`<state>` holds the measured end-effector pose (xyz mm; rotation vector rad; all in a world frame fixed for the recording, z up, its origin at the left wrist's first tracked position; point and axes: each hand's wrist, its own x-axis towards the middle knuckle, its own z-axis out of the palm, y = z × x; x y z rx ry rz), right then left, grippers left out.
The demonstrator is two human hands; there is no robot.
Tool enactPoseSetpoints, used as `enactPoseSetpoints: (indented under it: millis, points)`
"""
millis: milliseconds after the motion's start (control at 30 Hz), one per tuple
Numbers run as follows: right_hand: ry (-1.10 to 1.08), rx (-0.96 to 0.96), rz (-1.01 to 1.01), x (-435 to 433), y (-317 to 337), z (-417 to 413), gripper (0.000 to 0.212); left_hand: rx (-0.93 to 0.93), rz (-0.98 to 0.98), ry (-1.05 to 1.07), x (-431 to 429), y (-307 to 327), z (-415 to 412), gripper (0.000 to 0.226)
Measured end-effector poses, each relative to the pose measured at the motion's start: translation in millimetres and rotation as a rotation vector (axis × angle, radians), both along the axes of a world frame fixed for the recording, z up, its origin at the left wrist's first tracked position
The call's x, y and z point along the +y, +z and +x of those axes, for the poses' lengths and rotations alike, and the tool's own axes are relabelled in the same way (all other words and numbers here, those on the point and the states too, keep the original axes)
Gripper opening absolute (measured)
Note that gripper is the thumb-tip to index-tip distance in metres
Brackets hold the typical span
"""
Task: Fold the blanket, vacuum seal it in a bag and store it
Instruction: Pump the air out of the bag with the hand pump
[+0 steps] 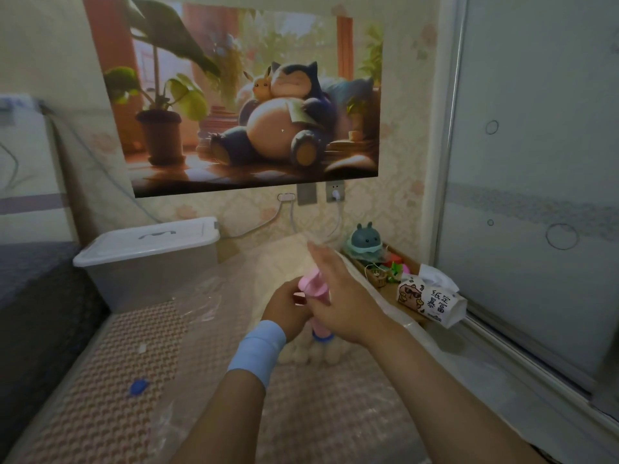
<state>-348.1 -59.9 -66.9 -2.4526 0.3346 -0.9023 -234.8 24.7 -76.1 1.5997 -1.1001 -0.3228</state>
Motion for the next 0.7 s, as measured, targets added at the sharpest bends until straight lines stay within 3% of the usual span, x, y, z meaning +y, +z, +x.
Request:
enactPoseSetpoints:
  millis: [100, 200, 333, 433, 533, 600, 700]
  points:
    - [0.021, 0.002, 0.274, -9, -10, 6, 0.098, 0.001, 0.022, -0.03, 6, 5, 8, 0.046]
    - [-0.003, -0.018, 0.348, -20, -17, 13, 0.07, 0.035, 0.125, -0.096, 12, 10, 21, 0.064]
    - [-0.022, -0.049, 0.323, -25, -15, 20, 0.041, 0.008, 0.037, 0.021, 14, 32, 23, 0.057]
    - [0.013, -0.041, 0.322, -21, -14, 22, 0.044, -0.211, 0.012, 0.082, 16, 46, 10, 0.037]
    - [0.012, -0.063, 0.301, -18, -14, 26, 0.049, -0.508, 0.119, 0.16, 17, 47, 6, 0.041]
    - [0.012, -0.044, 0.285, -20, -15, 29, 0.045, -0.576, 0.13, 0.23, 18, 52, 5, 0.034]
    - [0.005, -0.002, 0.281, -26, -18, 31, 0.049, -0.704, -0.034, 0.313, 26, 73, -1, 0.023]
